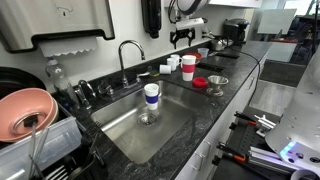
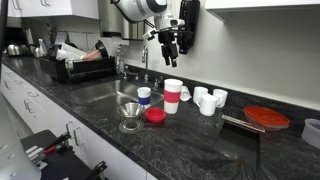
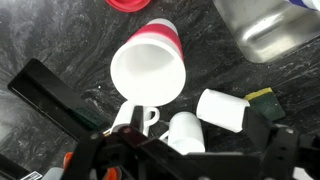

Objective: Put the white and pink cup in the sink

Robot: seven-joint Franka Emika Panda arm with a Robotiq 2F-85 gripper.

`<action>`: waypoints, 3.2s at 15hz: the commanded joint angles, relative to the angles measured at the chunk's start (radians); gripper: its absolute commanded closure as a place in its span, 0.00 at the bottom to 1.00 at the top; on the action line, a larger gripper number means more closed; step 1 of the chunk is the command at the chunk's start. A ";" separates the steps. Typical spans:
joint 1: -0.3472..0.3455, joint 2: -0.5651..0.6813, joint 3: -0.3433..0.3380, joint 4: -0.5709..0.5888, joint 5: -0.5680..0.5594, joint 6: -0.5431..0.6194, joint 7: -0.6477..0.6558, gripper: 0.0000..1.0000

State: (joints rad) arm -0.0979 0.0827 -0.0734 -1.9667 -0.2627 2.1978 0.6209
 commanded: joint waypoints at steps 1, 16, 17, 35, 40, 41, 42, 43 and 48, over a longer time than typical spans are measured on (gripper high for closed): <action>0.013 0.016 -0.017 0.006 0.016 -0.049 0.041 0.00; 0.026 0.161 -0.042 0.018 0.035 -0.090 0.052 0.45; 0.028 0.160 -0.044 0.017 0.030 -0.087 0.054 0.53; 0.064 0.049 -0.002 -0.029 0.095 -0.062 -0.197 0.98; 0.087 -0.013 0.037 -0.091 0.144 -0.084 -0.376 0.98; 0.091 -0.016 0.042 -0.102 0.154 -0.097 -0.402 0.98; 0.094 -0.020 0.047 -0.112 0.155 -0.106 -0.419 0.98; 0.098 -0.024 0.052 -0.124 0.152 -0.110 -0.430 0.98; 0.126 -0.029 0.081 -0.168 0.154 -0.113 -0.403 0.98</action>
State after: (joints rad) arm 0.0194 0.0805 -0.0033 -2.1088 -0.1253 2.1026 0.2173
